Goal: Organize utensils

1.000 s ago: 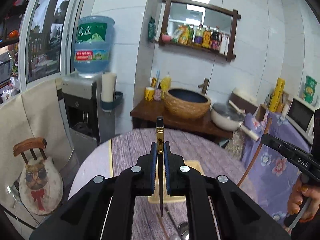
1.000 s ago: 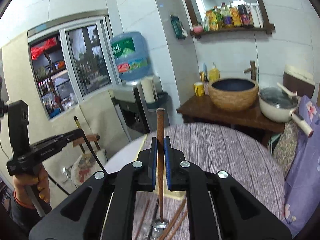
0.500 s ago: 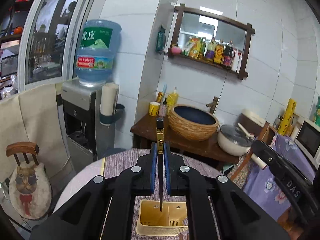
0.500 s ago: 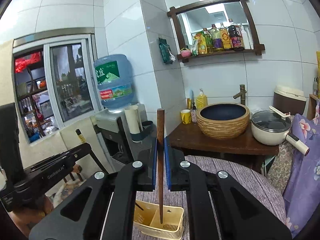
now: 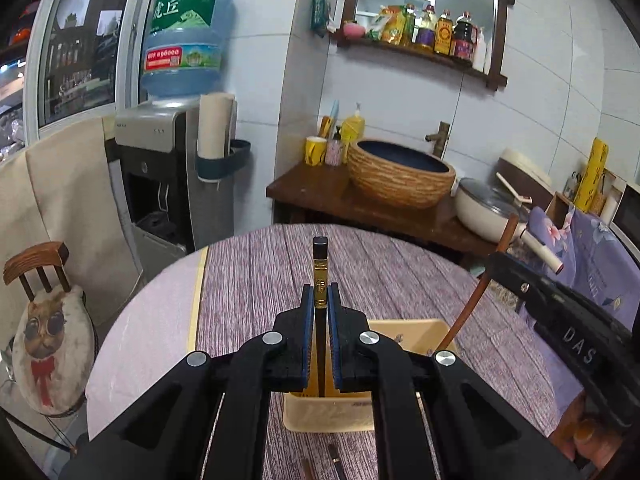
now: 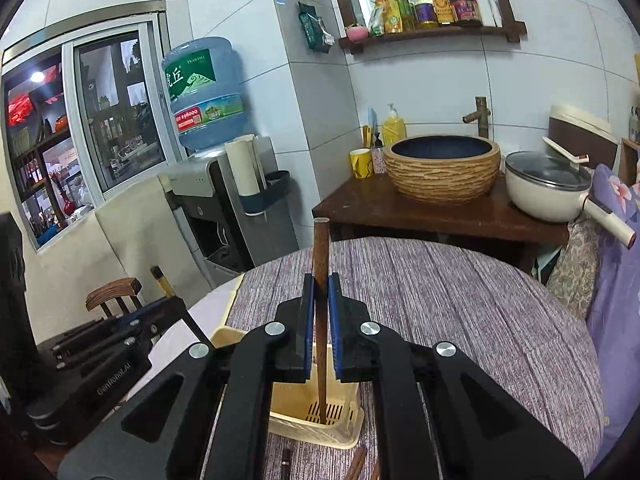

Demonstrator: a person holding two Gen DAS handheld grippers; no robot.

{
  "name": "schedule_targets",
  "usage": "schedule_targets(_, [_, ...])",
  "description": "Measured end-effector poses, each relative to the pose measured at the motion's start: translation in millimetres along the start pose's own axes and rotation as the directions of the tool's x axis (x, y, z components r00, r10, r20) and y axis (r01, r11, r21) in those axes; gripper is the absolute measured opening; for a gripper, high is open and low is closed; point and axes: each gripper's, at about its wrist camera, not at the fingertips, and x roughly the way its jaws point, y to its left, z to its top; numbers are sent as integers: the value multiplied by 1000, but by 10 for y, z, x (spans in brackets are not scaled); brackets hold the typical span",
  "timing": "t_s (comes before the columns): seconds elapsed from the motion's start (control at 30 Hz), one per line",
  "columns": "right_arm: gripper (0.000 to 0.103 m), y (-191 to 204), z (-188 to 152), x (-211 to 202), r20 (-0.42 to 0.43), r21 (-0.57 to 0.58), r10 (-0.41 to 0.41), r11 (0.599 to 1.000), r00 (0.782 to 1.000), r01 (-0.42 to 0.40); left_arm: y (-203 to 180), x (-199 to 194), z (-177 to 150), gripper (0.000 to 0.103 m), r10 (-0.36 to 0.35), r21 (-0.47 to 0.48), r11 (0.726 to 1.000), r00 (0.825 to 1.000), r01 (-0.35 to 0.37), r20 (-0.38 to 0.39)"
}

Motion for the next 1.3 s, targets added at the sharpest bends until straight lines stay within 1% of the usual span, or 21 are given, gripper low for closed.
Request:
schedule_targets(0.07, [8,-9,-16,4,4,-4,-8,1000,1000,9,22,43,-30,8,7,-3,1000,1000,-7,-14])
schedule_targets(0.13, [8,-32,-31,0,7,5,-12,1000,1000,12,35,38,-43,8,17,-4,1000,1000,-17,-5])
schedule_targets(0.23, [9,-57,-50,-17,12,13,-3,1000,1000,3,32,10,-51,8,-4,-10,1000,1000,4,-6])
schedule_targets(0.3, [24,-80,-65,-59,15,20,9,1000,1000,-9,16,-73,-37,8,-8,-2,1000,1000,8,11])
schedule_targets(0.33, [46,-87,-70,-96,23,27,7,1000,1000,-8,-2,-92,-40,11,-8,7,1000,1000,8,21])
schedule_targets(0.37, [63,-96,-84,-146,39,35,7,999,999,-9,-13,-150,-44,14,-9,17,1000,999,8,34])
schedule_targets(0.4, [64,-108,-109,-209,56,39,12,999,998,-14,-26,-201,-62,29,-11,23,1000,999,10,46])
schedule_targets(0.43, [64,-109,-132,-263,62,35,15,999,998,-17,-22,-288,-82,53,-13,23,1000,998,12,67])
schedule_targets(0.5, [64,-98,-205,-387,72,16,18,1000,997,-20,-19,-439,-147,71,-4,19,1000,993,2,117])
schedule_targets(0.53, [66,-99,-240,-451,79,10,16,1000,997,-17,-18,-521,-185,74,1,20,1000,990,-4,141])
schedule_targets(0.57, [71,-104,-284,-514,83,4,12,1000,996,-13,-15,-612,-235,76,0,30,1000,987,-5,159])
schedule_targets(0.63, [76,-127,-397,-647,79,-1,6,1000,997,-6,-4,-737,-336,89,-9,47,999,985,1,174])
schedule_targets(0.7, [79,-167,-541,-757,53,-4,-7,1000,999,7,34,-833,-482,93,-12,49,999,984,3,177])
schedule_targets(0.8, [81,-237,-773,-863,-5,-15,-23,1000,1000,23,126,-879,-696,96,-17,36,999,990,13,138])
schedule_targets(0.97, [81,-329,-1244,-945,-99,-53,-77,996,992,72,237,-814,-1144,97,-6,34,999,999,5,38])
schedule_targets(1.03, [81,-355,-1432,-933,-138,-68,-99,994,986,90,253,-781,-1294,97,3,42,999,1000,-3,-2])
schedule_targets(1.13, [81,-393,-1674,-912,-191,-77,-116,992,975,103,277,-710,-1536,96,-5,37,999,997,8,-72])
schedule_targets(1.17, [81,-415,-1738,-903,-205,-70,-119,992,972,106,281,-698,-1601,96,-7,36,999,997,10,-83])
schedule_targets(1.2, [80,-443,-1807,-881,-224,-59,-117,993,968,107,285,-684,-1661,94,-7,36,999,996,11,-94])
schedule_targets(1.27, [72,-487,-1911,-826,-263,-39,-109,994,959,102,288,-643,-1778,88,-12,34,999,992,17,-125])
schedule_targets(1.3, [70,-509,-1966,-802,-280,-27,-105,994,954,102,298,-602,-1827,83,-20,30,999,989,25,-150])
